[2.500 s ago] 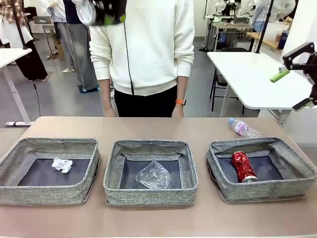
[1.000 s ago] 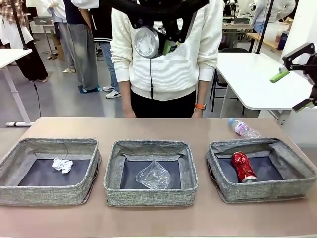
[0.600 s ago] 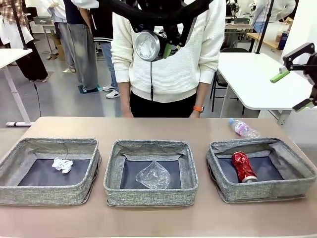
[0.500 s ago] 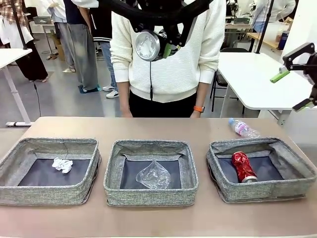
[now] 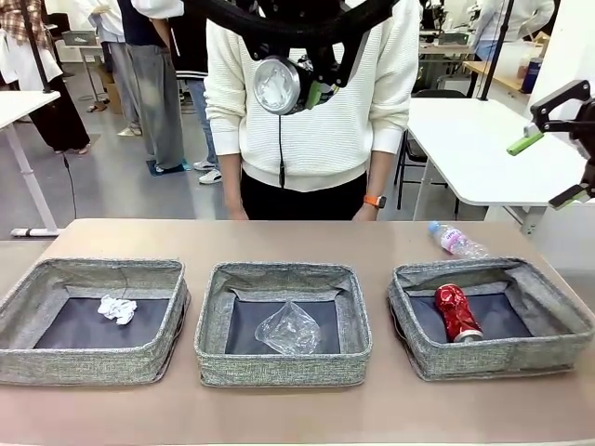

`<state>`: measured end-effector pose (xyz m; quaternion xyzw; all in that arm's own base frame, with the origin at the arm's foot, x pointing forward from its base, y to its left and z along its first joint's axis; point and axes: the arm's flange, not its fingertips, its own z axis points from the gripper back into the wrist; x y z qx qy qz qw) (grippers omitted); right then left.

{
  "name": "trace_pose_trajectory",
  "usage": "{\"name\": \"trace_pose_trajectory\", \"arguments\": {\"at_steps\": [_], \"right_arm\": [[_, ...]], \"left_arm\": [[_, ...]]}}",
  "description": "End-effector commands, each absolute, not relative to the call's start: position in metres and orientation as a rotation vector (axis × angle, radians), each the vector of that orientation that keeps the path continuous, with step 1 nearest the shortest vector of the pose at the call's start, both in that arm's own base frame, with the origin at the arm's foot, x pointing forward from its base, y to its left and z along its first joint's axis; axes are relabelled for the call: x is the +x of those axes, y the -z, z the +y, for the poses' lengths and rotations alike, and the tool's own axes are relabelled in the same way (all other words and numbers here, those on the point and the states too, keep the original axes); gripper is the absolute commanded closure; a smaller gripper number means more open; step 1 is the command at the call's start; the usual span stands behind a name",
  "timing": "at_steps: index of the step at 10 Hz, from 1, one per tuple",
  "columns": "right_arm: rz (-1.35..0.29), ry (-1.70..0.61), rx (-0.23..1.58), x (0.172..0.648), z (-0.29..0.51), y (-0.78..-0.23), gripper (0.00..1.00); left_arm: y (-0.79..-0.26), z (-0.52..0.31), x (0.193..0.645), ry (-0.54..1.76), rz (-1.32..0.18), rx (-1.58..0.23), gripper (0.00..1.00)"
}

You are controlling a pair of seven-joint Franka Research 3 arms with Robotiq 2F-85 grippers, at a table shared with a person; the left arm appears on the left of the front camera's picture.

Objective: Sort the waste into the appropriate baskets.
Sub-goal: Place the picked waste into the Fabric basket indicated by the person.

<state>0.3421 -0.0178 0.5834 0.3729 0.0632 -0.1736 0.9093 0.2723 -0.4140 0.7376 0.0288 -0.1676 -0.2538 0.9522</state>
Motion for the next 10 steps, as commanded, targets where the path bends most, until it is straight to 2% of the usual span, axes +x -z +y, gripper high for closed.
{"name": "trace_pose_trajectory", "arguments": {"at_steps": [1, 10], "right_arm": [[0.134, 0.362, 0.785, 0.3406, -0.0169, -0.5843, 0.0], [0.134, 0.362, 0.785, 0.3406, -0.0169, -0.5843, 0.0]], "left_arm": [[-0.7401, -0.4129, 0.2706, 0.514, -0.342, 0.058, 0.65], [-0.7401, -0.4129, 0.2706, 0.514, -0.342, 0.058, 0.65]]}}
